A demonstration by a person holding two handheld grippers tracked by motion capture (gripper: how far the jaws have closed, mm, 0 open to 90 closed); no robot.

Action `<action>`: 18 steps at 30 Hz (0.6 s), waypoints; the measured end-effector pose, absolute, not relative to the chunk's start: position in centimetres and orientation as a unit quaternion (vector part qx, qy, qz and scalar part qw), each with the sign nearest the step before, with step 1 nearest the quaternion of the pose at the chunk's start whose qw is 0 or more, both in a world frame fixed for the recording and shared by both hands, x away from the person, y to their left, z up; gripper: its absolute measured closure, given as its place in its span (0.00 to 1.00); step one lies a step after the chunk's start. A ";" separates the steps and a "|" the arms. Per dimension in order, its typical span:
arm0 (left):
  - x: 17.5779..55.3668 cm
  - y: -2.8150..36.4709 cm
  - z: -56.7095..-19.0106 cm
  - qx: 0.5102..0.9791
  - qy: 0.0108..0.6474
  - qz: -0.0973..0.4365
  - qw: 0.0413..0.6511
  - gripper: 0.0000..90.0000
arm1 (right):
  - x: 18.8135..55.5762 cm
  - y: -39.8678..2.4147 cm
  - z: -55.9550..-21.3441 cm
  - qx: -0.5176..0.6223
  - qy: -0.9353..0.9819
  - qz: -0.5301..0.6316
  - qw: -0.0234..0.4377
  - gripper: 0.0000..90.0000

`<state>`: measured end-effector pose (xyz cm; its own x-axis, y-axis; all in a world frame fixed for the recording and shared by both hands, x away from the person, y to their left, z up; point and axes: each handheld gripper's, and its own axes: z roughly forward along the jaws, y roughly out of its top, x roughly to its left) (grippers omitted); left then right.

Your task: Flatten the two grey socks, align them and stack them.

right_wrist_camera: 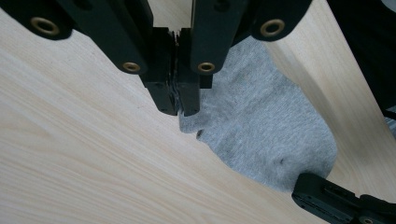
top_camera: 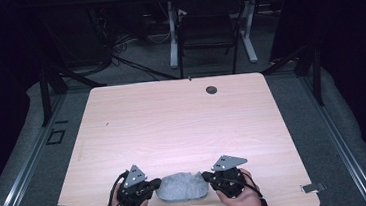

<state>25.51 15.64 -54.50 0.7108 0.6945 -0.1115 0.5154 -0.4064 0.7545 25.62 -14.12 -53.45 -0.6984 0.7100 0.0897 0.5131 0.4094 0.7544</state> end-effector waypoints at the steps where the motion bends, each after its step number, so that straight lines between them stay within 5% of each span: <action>1: 25.5 15.6 -54.6 0.832 0.362 0.113 0.405 0.98 | 25.7 -14.2 -53.7 0.370 0.831 0.398 0.120 0.98; 18: 25.9 15.1 -56.3 0.842 0.364 0.107 0.383 0.98 | 26.0 -14.1 -54.9 0.375 0.837 0.381 0.114 0.97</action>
